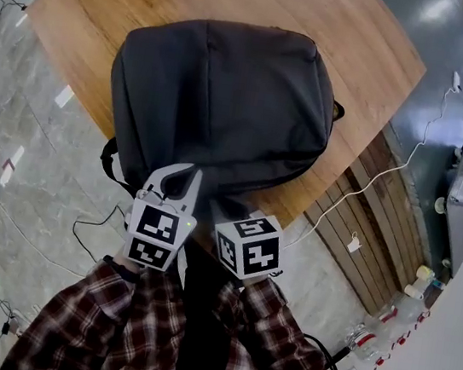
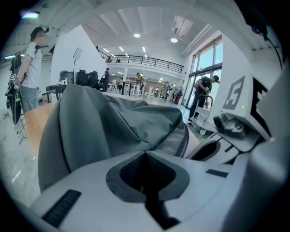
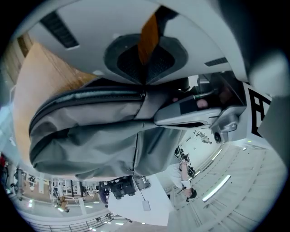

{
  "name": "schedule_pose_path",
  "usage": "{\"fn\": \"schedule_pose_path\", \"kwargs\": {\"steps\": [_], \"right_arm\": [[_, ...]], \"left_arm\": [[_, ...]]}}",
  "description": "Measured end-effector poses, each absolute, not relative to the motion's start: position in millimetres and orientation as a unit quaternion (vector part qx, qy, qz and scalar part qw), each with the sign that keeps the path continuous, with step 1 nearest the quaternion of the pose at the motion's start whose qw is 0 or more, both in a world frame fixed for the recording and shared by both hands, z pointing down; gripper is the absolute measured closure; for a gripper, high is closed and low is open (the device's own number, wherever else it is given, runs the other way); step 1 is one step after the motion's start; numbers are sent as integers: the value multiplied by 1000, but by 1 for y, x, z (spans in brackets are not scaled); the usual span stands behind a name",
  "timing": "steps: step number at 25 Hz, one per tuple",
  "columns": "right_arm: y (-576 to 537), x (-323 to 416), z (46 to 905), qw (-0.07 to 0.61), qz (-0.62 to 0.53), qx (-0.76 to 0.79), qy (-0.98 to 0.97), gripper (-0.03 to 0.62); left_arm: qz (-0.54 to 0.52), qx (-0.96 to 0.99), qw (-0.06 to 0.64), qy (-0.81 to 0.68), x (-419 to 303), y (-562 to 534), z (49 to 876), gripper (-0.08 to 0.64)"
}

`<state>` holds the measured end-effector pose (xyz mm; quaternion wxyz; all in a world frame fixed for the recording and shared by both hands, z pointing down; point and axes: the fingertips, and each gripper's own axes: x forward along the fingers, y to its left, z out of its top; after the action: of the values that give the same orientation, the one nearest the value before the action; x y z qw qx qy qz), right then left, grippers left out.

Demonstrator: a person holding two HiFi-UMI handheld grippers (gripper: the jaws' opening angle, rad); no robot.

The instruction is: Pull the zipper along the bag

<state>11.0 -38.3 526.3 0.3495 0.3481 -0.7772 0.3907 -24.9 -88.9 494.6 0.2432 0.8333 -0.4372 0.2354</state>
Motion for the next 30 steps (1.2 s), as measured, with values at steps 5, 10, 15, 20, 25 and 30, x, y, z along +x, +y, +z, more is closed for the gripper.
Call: {"fn": "schedule_pose_path", "kwargs": {"steps": [5,10,15,20,25,30], "right_arm": [[-38,12,522,333,397,338,-786,574],[-36,21,521,341,388,333,-788,575],[-40,53,521,353,371,354,-782,577],[-54,103,520,369,350,395,-765,577],[-74,149,517,398,310,422,-753,577],[-102,188,516,432,259,442,-743,577]], "left_arm": [[222,839,235,-437,-26,-89,493,549],[220,847,230,-426,-23,-86,494,551],[224,857,215,-411,-21,-80,496,551],[223,863,214,-400,-25,-77,496,551],[226,864,227,-388,-28,-75,496,551],[230,868,231,-375,-30,-73,496,551]]}}
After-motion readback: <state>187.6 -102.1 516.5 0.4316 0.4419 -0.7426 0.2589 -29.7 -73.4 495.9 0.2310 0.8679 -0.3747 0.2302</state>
